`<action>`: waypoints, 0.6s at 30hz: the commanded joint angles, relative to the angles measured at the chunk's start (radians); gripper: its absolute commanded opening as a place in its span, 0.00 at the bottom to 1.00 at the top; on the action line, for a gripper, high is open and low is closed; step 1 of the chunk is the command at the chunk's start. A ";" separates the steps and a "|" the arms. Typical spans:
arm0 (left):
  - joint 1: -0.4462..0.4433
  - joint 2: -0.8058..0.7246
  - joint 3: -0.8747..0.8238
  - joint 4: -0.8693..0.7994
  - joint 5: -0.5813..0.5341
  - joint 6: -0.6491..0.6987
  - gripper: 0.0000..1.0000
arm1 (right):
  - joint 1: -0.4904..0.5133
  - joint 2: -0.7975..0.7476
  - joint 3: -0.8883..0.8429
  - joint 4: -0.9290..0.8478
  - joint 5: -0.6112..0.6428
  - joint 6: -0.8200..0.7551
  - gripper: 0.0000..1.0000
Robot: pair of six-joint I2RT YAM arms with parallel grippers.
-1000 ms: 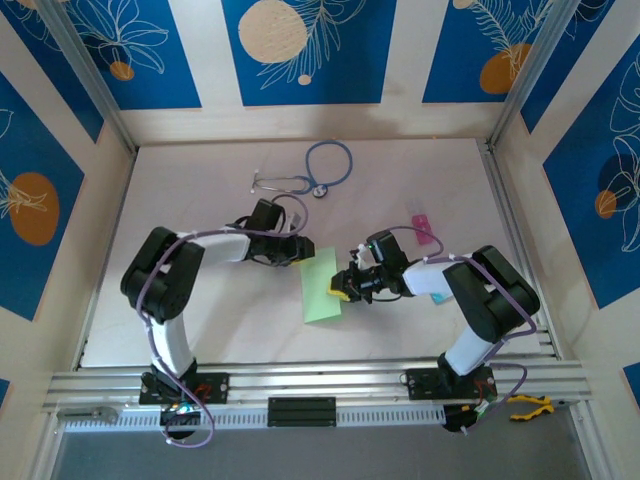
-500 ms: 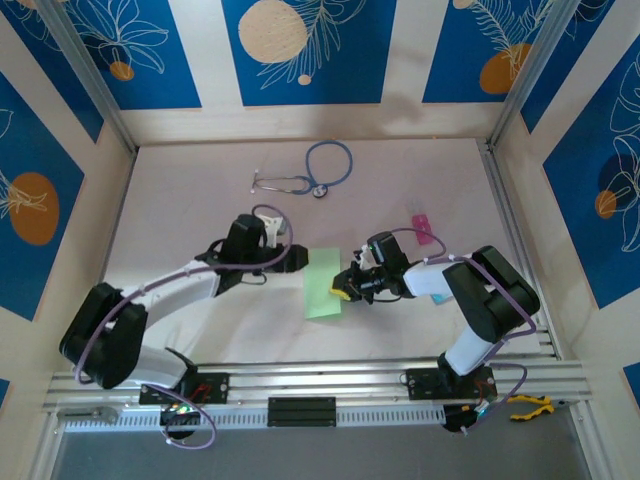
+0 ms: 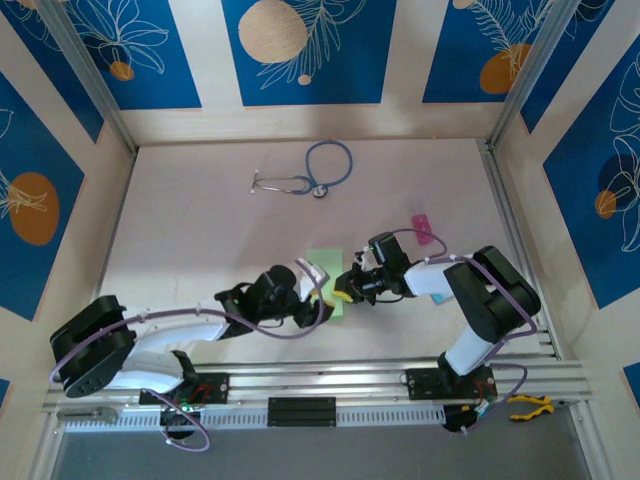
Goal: Fold a paper plane with a square sheet of paper (pick it up from the middle)
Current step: Fold the triangle a second time at the center of the table.
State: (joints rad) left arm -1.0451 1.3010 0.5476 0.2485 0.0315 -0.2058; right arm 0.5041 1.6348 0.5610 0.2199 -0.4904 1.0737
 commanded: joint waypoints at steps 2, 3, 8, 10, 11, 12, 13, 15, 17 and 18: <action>-0.097 0.043 0.022 -0.023 -0.215 0.166 0.62 | -0.006 -0.033 0.016 -0.022 -0.028 -0.012 0.11; -0.119 0.058 0.030 -0.028 -0.242 0.185 0.63 | -0.006 -0.036 0.016 -0.022 -0.028 -0.009 0.11; -0.196 0.146 0.082 -0.051 -0.338 0.256 0.66 | -0.006 -0.056 0.017 -0.028 -0.031 0.006 0.09; -0.223 0.182 0.107 -0.059 -0.381 0.281 0.67 | -0.006 -0.065 0.019 -0.038 -0.028 0.012 0.09; -0.236 0.199 0.117 -0.058 -0.403 0.293 0.67 | -0.006 -0.067 0.022 -0.044 -0.028 0.010 0.10; -0.247 0.217 0.125 -0.052 -0.424 0.302 0.67 | -0.006 -0.068 0.023 -0.047 -0.028 0.010 0.10; -0.254 0.231 0.132 -0.049 -0.445 0.307 0.67 | -0.006 -0.069 0.024 -0.047 -0.030 0.010 0.11; -0.268 0.260 0.144 -0.043 -0.506 0.309 0.67 | -0.006 -0.069 0.022 -0.047 -0.031 0.009 0.11; -0.278 0.283 0.153 -0.036 -0.556 0.313 0.68 | -0.006 -0.067 0.020 -0.045 -0.031 0.011 0.11; -0.283 0.292 0.155 -0.029 -0.582 0.315 0.68 | -0.005 -0.066 0.020 -0.045 -0.031 0.012 0.11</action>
State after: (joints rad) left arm -1.3121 1.5681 0.6758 0.2100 -0.4240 0.0765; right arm 0.5026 1.5867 0.5674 0.2035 -0.4980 1.0763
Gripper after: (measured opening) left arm 0.676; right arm 0.114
